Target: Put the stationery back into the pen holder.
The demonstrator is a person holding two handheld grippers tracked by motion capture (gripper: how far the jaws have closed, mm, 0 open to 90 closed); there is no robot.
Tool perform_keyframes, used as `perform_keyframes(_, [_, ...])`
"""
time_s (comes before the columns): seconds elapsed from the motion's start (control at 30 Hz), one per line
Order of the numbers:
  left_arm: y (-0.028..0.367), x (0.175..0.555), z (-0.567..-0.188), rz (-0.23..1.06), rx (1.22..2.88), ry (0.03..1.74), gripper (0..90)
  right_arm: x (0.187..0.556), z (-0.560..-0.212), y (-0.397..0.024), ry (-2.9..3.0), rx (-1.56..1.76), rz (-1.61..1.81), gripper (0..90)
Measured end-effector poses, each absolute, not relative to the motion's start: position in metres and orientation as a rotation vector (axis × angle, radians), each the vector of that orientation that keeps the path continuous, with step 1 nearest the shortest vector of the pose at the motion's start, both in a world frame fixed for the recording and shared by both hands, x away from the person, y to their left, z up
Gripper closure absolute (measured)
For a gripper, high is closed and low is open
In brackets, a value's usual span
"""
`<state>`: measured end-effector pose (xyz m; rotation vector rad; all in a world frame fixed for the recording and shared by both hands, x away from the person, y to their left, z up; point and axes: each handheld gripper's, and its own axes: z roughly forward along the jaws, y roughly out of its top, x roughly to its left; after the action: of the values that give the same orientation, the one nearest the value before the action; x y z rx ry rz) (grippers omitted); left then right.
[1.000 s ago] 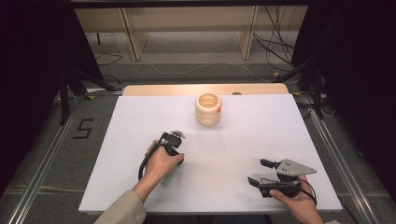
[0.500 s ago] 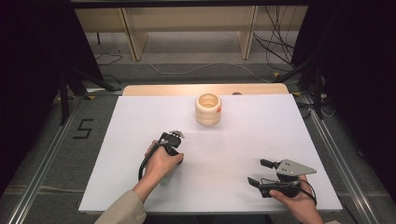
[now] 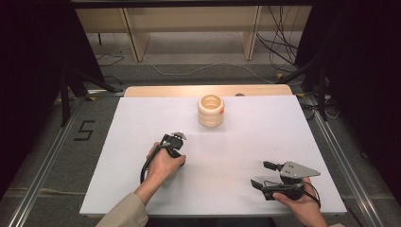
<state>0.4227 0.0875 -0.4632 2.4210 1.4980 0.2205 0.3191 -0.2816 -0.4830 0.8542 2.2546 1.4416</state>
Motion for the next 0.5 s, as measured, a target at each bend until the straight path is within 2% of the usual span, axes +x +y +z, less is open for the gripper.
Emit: perform_keyframes(0.5, [0.0899, 0.4210, -0.4604, 0.249, 2.389, 1.466, 66.9, 0.3191, -0.4831, -0.2817, 2.252, 0.855, 1.447, 16.2])
